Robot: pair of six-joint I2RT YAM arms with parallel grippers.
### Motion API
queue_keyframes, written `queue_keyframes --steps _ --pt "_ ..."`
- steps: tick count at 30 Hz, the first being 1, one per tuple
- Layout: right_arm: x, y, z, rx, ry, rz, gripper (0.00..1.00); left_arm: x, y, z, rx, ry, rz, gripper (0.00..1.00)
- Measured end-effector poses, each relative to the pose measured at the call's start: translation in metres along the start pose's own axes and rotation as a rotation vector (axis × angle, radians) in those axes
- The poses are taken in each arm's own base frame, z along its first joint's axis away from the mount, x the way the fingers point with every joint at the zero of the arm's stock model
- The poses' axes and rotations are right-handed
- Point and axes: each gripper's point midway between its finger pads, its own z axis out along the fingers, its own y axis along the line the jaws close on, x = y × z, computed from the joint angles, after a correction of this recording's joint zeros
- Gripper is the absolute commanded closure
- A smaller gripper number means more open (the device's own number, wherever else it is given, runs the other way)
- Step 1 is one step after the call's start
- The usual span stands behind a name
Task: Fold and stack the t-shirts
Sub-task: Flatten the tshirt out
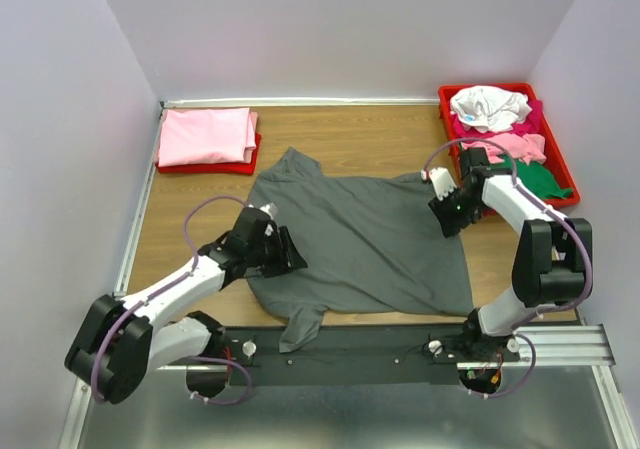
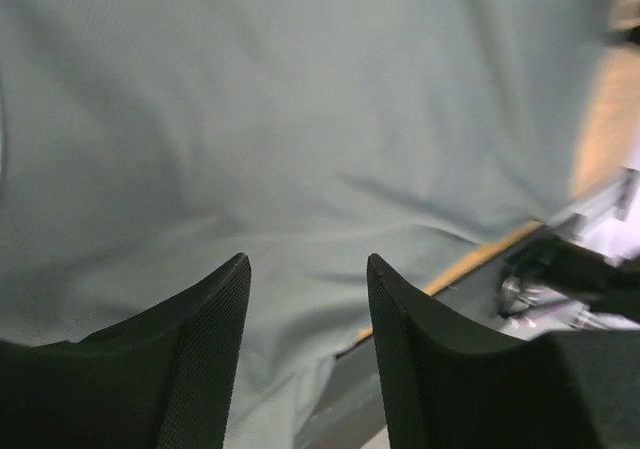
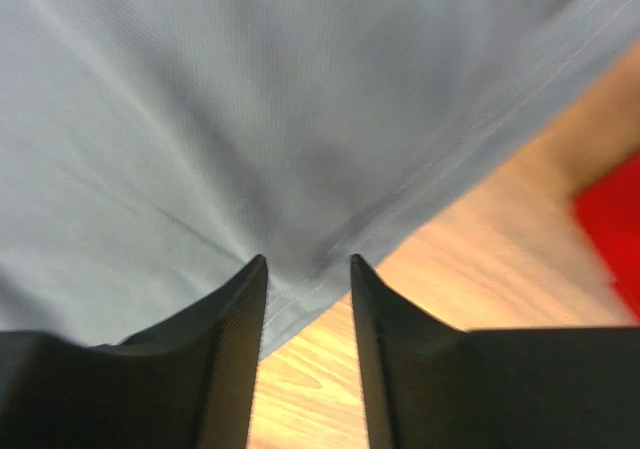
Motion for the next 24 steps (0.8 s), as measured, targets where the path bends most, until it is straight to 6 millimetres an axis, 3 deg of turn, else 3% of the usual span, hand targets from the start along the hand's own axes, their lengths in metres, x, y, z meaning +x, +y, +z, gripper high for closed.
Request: queue_keyframes --steps 3,5,7,9,11,14,18,24 --pt "-0.033 -0.012 -0.022 0.018 -0.079 -0.012 0.48 0.024 0.016 0.013 -0.074 0.065 -0.038 0.43" --pt "-0.069 -0.03 -0.044 0.058 -0.173 -0.034 0.47 0.038 0.03 0.015 -0.127 0.092 -0.074 0.43" --pt "-0.1 -0.045 -0.061 0.087 -0.244 -0.059 0.46 0.042 0.031 0.015 -0.132 0.092 -0.104 0.43" --pt "-0.124 -0.059 -0.065 0.1 -0.283 -0.09 0.46 0.044 0.033 0.012 -0.134 0.078 -0.129 0.43" --pt "-0.137 -0.07 -0.056 0.094 -0.285 -0.118 0.46 0.045 0.035 0.008 -0.139 0.066 -0.151 0.43" --pt "-0.144 -0.083 -0.028 0.066 -0.249 -0.16 0.46 0.052 0.04 -0.004 -0.149 0.053 -0.183 0.43" --pt "-0.14 -0.088 0.004 0.017 -0.191 -0.22 0.47 0.054 0.037 -0.016 -0.132 0.04 -0.192 0.43" --pt "-0.143 -0.089 0.011 -0.013 -0.193 -0.346 0.49 0.047 0.024 -0.029 -0.091 0.011 -0.18 0.43"
